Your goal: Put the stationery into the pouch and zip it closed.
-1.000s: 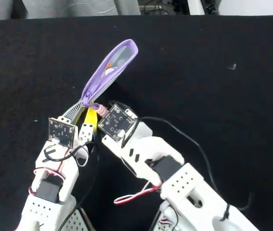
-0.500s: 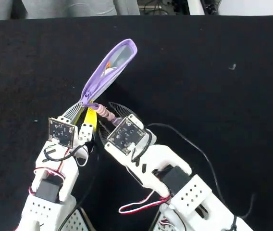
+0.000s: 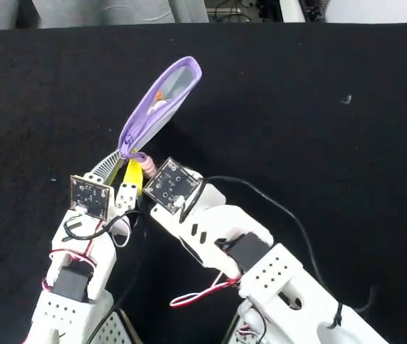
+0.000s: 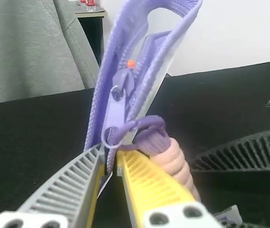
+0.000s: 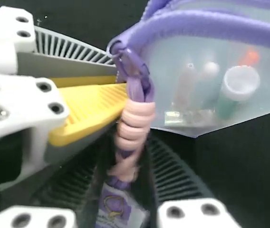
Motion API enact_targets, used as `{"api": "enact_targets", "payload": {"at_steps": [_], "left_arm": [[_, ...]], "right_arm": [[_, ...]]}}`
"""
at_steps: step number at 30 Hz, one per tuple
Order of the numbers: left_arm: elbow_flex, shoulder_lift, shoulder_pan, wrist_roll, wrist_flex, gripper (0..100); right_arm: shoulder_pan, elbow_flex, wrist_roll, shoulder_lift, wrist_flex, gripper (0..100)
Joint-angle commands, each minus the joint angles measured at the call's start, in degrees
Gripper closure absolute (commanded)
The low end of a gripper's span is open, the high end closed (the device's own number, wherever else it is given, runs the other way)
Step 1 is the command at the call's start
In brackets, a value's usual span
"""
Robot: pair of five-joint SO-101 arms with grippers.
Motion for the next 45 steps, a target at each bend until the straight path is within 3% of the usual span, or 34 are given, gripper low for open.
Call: {"api": "enact_targets", "payload": {"at_steps": [1,6,14,21,34,45], "left_arm": [[1.10,-0.44,-0.48,0.70,-1.67,97],[1.10,-0.44,-0.57,0.70,-1.67,97],[1.10,-0.44,-0.48,0.70,-1.67,97],[1.10,-0.44,-0.84,0.70,-1.58,97],[1.19,-0.44,-0.84,0.62,-1.49,97],[1.27,-0.35,-0.84,0.62,-1.32,97]], "right_arm": [[-1.05,-3.65,0.26,0.40,-1.14,95.2],[-1.05,-3.56,0.26,0.40,-1.05,82.3],[-1.05,-3.56,0.35,0.40,-1.14,81.6],[-0.79,-4.62,0.44,0.31,-0.79,98.9],[9.14,-15.87,0.44,-6.02,15.65,98.7],[16.97,-19.91,0.44,-15.25,18.20,98.8]]}}
